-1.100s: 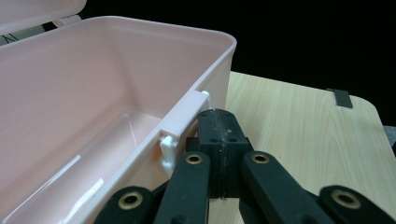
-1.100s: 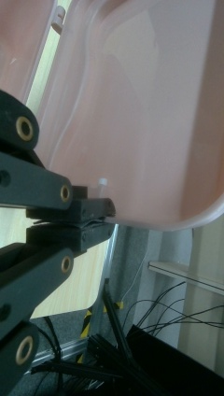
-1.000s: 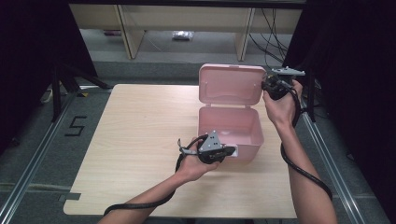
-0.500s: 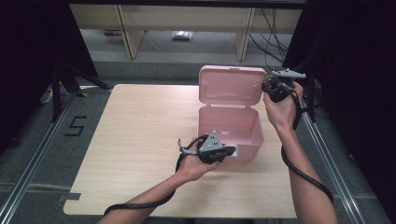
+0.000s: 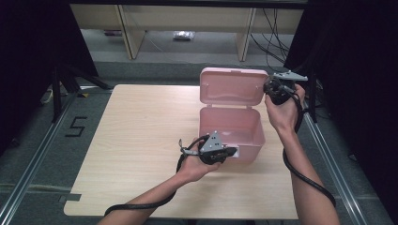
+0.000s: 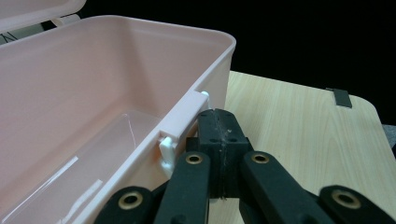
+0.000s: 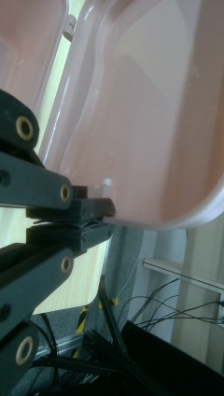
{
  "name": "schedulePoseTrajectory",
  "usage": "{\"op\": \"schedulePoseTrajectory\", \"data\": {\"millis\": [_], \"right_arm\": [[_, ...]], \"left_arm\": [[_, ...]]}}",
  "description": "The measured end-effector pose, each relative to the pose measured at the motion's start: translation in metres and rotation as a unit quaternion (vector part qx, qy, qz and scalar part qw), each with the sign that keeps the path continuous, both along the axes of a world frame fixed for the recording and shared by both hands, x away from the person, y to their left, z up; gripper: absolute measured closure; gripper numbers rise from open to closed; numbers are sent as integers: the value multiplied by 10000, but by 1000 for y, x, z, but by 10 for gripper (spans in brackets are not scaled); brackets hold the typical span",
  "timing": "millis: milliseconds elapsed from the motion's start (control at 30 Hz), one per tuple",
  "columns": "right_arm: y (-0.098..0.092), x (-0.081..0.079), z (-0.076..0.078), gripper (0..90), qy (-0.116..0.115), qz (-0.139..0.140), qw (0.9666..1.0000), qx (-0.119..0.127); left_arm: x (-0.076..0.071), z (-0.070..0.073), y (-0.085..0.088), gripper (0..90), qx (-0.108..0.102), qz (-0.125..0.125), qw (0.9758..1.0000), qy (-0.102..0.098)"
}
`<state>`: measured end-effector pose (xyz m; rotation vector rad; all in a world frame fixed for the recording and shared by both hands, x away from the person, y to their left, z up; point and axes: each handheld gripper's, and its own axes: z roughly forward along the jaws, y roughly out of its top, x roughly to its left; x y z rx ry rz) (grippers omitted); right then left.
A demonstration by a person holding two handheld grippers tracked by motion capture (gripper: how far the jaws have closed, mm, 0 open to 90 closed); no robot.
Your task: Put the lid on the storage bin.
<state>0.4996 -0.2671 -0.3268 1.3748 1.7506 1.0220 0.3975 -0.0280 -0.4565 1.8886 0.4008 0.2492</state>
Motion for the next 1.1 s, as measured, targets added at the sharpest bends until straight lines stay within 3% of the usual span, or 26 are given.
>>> {"op": "schedulePoseTrajectory", "data": {"millis": [67,233,300,333,433,567,600,667,1100], "right_arm": [[1,-2,0,894,27,-34,10000,60],[-1,-3,-1,894,-86,26,9999,-90],[1,-6,-1,893,0,-21,10000,-6],[0,-5,-1,893,-52,15,10000,-83],[1,-8,-2,893,-43,-14,10000,16],[0,-9,-3,893,-125,-2,9999,-116],[1,-10,-2,892,-79,-46,10000,-22],[0,-11,-2,893,-63,41,9999,-96],[2,-19,-5,890,-103,-26,9999,-131]], "left_arm": [[0,0,0,899,34,-7,10000,-16],[0,1,0,899,36,-8,10000,1],[0,1,0,899,43,-9,10000,9],[0,1,0,899,39,-10,10000,6],[0,1,0,899,42,-12,10000,8],[0,1,0,899,63,-18,10000,4],[0,1,0,899,55,-17,10000,4],[0,1,0,899,41,-16,10000,3],[1,1,-1,899,13,-25,10000,14]]}}
